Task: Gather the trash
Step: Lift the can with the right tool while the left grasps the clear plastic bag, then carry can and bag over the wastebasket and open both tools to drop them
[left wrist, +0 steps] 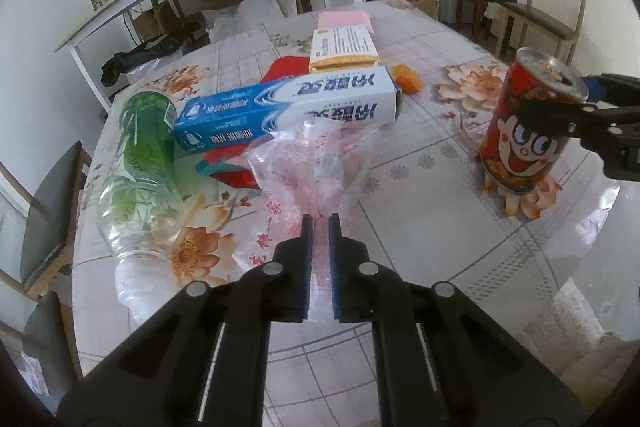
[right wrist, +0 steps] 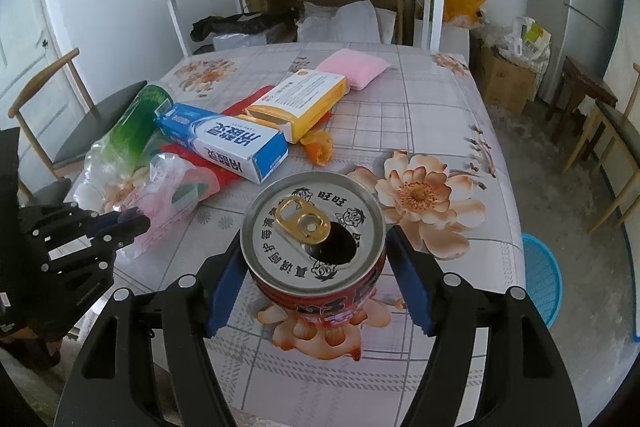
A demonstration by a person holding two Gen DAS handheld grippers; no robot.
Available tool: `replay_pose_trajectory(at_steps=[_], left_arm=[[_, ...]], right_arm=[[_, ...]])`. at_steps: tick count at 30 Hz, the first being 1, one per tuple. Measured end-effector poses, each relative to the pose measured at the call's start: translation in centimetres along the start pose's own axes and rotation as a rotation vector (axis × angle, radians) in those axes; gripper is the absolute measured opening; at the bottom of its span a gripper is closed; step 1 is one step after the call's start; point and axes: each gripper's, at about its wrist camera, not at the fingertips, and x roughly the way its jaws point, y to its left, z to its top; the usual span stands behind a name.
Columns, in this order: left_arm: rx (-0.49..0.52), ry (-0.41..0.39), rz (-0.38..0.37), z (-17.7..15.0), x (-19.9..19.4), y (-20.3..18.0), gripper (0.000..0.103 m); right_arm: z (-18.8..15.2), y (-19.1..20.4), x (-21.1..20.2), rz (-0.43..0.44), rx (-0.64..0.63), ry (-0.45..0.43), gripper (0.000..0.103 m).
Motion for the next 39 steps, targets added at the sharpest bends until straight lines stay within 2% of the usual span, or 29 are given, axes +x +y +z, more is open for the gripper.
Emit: replay_pose_trajectory(at_steps=[10,20,32,35,39], left_arm=[[-0.022,-0.060,-0.016,0.2,-3.0,0.3,0.005],[-0.031,-0.093,-0.026,0.0,-4.4,0.2,0.005],[-0.024,-0.159,-0.053,0.6,-6.5,-0.3,0.005],[-0.011,-0.196,-0.071,1.5,-7.3,-0.7,0.005],[0.015,-0.236,-0.134,3.7,-7.9,-1.5,0.005]], right_arm=[[0.5,-0.5,0.8,0.036,0.053,0.033,0.068],[0.4,0.4,0.1,0.008,0.025,0.034,0.065],[1.1,0.3,-3.7,0.022,0.048,-0.060,0.065],[1.7,-0.7,-5.1,0.009,0.076,-0.094,0.065],[2.5,-2.8,-7.2,-0.039,0.128,-0.155,0.065]])
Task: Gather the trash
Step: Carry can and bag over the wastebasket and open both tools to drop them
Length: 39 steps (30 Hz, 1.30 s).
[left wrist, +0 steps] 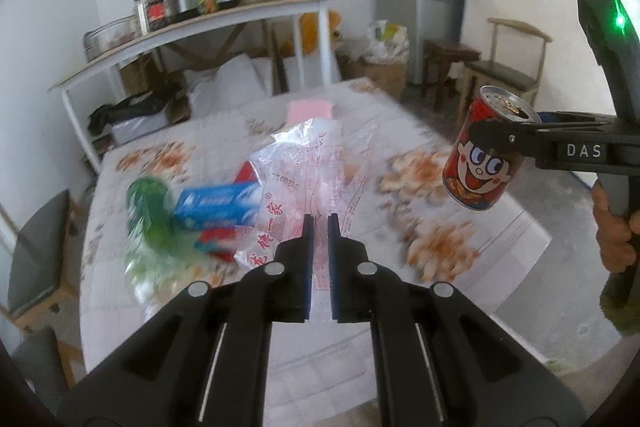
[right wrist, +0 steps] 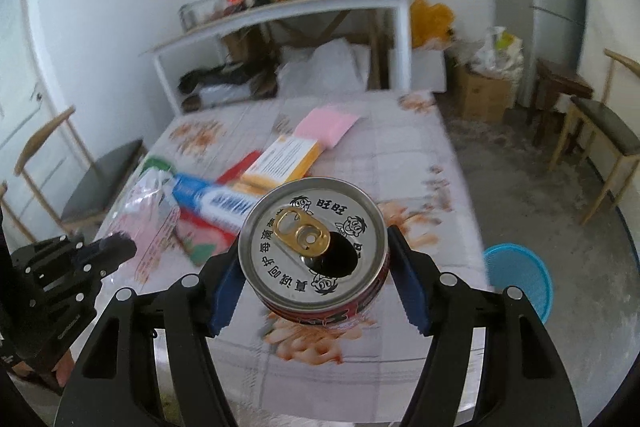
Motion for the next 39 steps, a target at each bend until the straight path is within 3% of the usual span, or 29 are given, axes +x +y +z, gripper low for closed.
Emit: replay_pose_trajectory(at_steps=[8,11,17,20,23,29,31,32,33,39], left_arm=[[0.060,-0.036,-0.219,6.7,2.9,-3.5,0.005],[0.062,-0.008,-0.335,9.6,5.1,-5.7,0.005],[0.053,0.192,-0.576,13.8,12.9,-12.3,0.005],[0.051,0.307,-0.643,14.6,17.2,-15.8,0.005],[0.087,0.402,-0.664,15.1,21.7,-19.7,0.005],[0.157,0.572,-0.613,14.7,31.3,-26.8,0.006],[0.188,0.611,-0.590,14.0,34.0,-29.0,0.020],[0.203,0.628,-0.572,13.8,35.1,-30.0,0.041],[0.206,0.631,-0.547,13.6,35.9,-30.5,0.056],[0.138,0.591,-0.532,14.4,36.2,-28.9,0.059]], right_arm=[[2.1,-6.6,-3.8,-0.178,0.120,-0.096,0.065],[2.2,-10.3,-4.9,-0.242,0.209,-0.117,0.065],[0.3,-19.2,-4.3,-0.280,0.440,-0.092,0.065],[-1.4,-24.0,-2.3,-0.275,0.573,-0.044,0.065],[-4.0,-29.1,0.7,-0.230,0.743,0.022,0.065],[-10.2,-37.8,8.8,-0.154,1.055,0.155,0.065],[-11.8,-39.7,11.3,-0.163,1.103,0.196,0.065],[-12.6,-40.5,12.2,-0.168,1.123,0.207,0.065],[-13.3,-41.3,13.4,-0.169,1.150,0.223,0.065],[-17.8,-45.0,22.1,-0.158,1.244,0.383,0.065]])
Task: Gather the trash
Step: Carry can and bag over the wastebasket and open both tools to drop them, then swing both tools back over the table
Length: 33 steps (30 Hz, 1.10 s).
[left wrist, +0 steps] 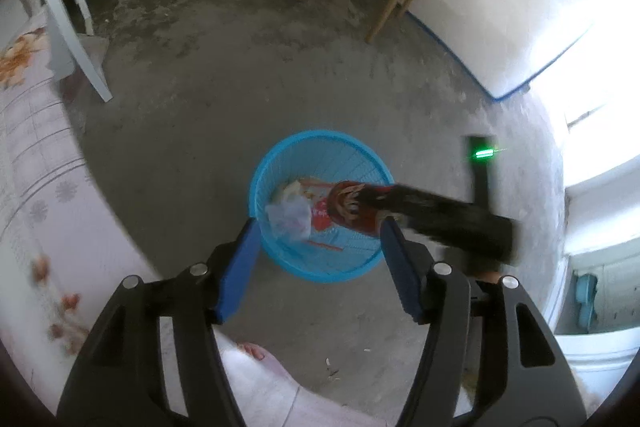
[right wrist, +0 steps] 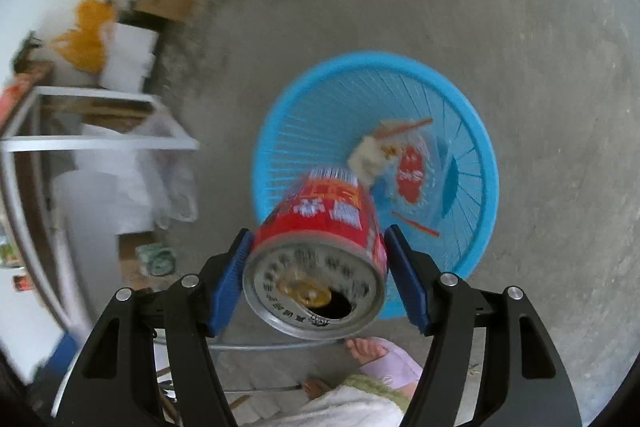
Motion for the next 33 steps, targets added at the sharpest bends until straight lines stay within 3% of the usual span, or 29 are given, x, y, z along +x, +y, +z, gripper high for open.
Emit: replay_pose_trajectory(at_steps=[3,8,10,15,18,23,29,33], left_arm=[[0.003,-0.050,0.015,-0.7,-2.8,0.9,0.062],[-0.015,-0.192,0.008,-3.3,-10.3,2.6,0.073],[-0.023,-0.247,0.009,-4.9,-13.4,2.9,0.077],[-0.082,-0.329,-0.018,-8.8,-18.7,4.2,0.081],[-0.112,-0.362,-0.029,-12.3,-21.5,5.3,0.083],[-0.154,-0.413,0.042,-17.9,-24.4,6.8,0.088],[-0.246,-0.444,0.139,-25.6,-27.3,9.6,0.093],[-0.337,-0.486,0.176,-30.2,-28.9,11.0,0.095]], right_arm=[[0.5,-1.2,2.9,-0.051,0.027,0.026,0.066],[-0.2,-2.5,4.8,-0.010,0.064,0.042,0.069],[-0.3,-2.7,4.3,0.030,0.075,0.029,0.074],[-0.9,-2.2,1.2,0.107,0.082,-0.039,0.074],[-2.5,-0.7,-2.3,0.130,-0.001,-0.093,0.074],[-7.3,3.1,-9.6,0.040,-0.235,-0.211,0.076],[-16.0,8.4,-18.7,-0.193,-0.570,-0.426,0.096],[-21.0,11.9,-22.3,-0.301,-0.718,-0.566,0.097]])
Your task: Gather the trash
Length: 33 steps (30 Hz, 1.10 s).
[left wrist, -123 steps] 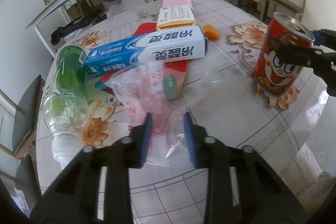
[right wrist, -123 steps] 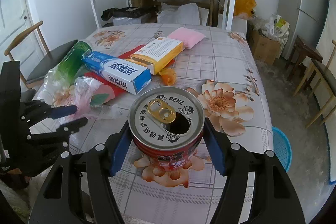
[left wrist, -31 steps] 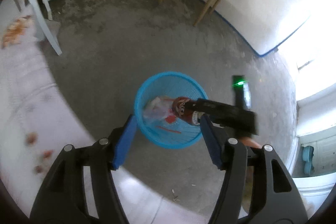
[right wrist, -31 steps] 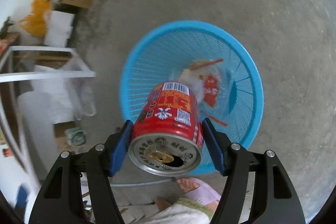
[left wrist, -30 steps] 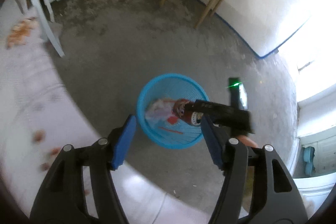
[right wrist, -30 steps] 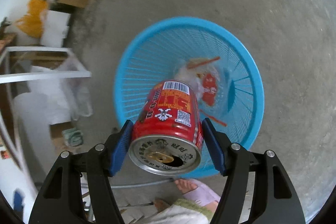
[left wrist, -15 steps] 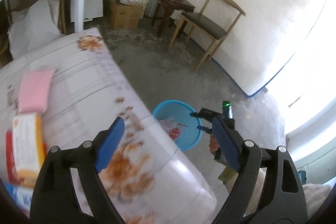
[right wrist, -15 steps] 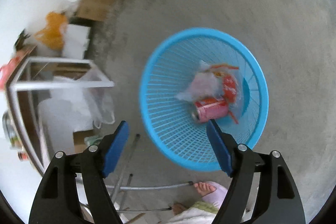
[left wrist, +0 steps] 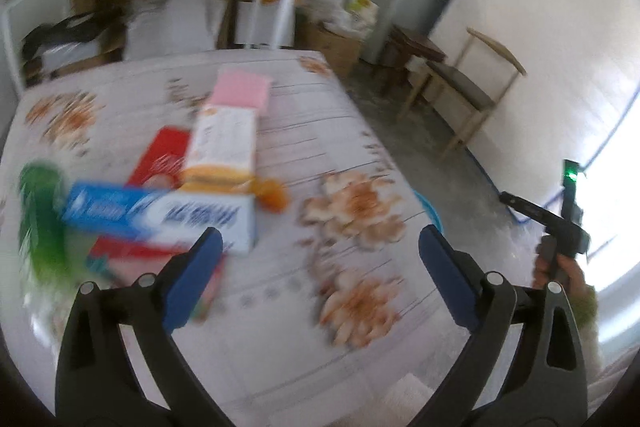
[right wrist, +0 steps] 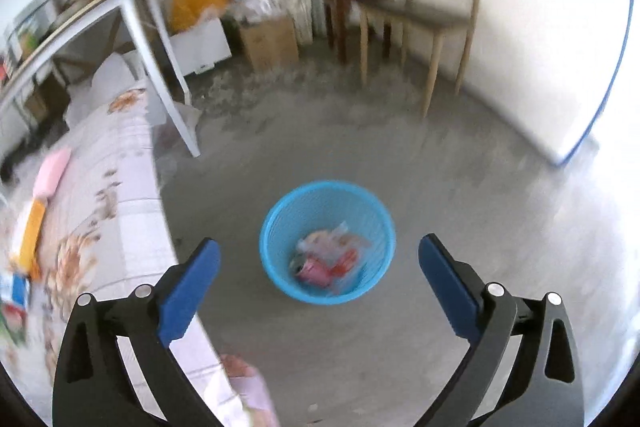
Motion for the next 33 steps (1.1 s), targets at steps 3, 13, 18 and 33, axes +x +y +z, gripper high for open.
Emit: replay_pose_trajectory(at_steps=[3,13,18,33], left_arm=[[-0.065,-0.024,0.043,-1.9,-1.8,2.1,0.095],[-0.106,-0.136,0.065,-5.8,-5.4,5.4,0.095],[-0.064,-0.178,0.109,-7.3,-5.5,6.0,0.095],[0.081,-0.227,0.240,-8.7,-4.5,5.7,0.095]], right_arm=[[0.1,3.5,-3.2,-0.015,-0.097,-0.053,0.097],[-0.3,16.3,-12.7,0.338,-0.434,-0.219,0.097],[-1.2,23.2,-14.0,0.544,-0.585,-0.185,0.097],[-5.9,42.3,-8.2,0.768,-0.973,0.231,0.080]])
